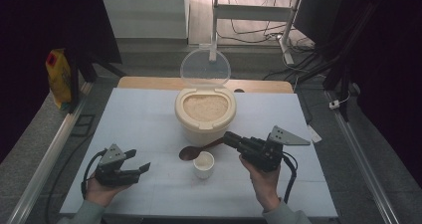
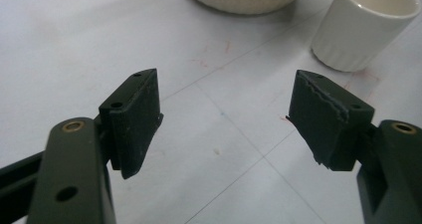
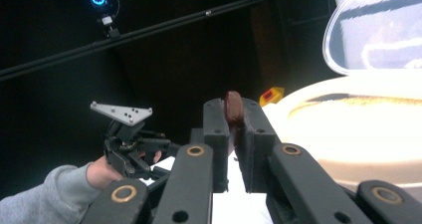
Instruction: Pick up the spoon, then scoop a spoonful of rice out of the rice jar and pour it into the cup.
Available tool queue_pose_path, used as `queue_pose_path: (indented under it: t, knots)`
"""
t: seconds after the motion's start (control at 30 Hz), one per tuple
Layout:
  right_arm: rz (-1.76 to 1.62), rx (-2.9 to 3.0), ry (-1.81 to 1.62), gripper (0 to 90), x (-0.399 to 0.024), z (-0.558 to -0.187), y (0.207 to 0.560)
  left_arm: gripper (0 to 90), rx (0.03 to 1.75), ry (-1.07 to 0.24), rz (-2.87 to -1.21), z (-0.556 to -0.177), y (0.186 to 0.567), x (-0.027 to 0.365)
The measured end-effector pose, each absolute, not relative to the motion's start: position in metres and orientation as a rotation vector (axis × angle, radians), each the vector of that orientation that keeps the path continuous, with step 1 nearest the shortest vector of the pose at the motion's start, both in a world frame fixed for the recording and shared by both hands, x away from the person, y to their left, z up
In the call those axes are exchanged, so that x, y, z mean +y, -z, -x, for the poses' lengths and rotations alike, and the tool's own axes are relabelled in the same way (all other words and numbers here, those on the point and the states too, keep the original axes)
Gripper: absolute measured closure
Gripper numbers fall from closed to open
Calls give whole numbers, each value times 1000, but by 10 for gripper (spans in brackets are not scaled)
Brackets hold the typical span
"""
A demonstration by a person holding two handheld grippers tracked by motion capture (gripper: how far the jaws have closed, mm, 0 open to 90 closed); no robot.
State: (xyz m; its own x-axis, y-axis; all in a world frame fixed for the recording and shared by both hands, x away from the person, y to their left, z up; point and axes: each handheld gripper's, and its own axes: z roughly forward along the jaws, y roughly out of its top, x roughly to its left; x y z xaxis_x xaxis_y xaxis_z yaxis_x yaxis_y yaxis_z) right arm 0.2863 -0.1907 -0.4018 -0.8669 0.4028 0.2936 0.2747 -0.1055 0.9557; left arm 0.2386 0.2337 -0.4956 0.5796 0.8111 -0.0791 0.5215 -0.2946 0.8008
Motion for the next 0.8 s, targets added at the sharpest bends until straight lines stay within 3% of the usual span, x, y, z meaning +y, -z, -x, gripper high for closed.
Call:
queue_pose_path:
  t: [0.8]
  knots:
    - [-799, 1865, -2168, 835, -220, -296, 377, 257, 1099, -413, -2013, -239, 505, 238]
